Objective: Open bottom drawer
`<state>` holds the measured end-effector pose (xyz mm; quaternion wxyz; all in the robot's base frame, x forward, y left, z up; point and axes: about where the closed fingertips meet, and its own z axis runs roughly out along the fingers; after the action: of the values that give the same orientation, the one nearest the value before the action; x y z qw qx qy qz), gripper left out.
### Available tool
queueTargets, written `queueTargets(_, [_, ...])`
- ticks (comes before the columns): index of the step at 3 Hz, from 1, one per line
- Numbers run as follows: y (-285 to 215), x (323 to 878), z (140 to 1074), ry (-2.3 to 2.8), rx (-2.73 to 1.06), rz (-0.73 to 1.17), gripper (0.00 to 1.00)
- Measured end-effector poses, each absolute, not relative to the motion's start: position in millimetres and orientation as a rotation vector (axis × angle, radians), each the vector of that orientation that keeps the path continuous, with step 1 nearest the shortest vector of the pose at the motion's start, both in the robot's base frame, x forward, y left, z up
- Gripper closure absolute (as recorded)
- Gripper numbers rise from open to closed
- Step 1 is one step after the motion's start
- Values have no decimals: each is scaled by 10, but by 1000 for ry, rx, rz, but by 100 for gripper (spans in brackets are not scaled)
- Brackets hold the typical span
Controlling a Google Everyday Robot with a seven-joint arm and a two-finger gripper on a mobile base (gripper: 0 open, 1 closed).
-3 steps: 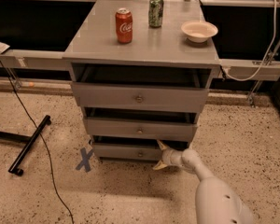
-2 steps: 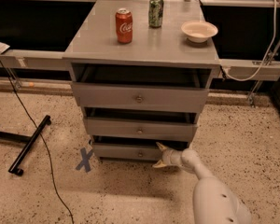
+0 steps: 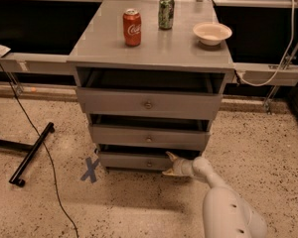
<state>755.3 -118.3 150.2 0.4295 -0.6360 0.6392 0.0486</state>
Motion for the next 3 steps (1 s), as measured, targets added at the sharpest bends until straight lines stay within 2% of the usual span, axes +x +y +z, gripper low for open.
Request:
queueTargets(1, [-1212,7526,1492,1609,-1592,127,41])
queueTargets(2, [-1212,7525,1532,1609,-1592,127,50])
queueTargets(3, [-1213,7526,1581,1609,-1592,127,50])
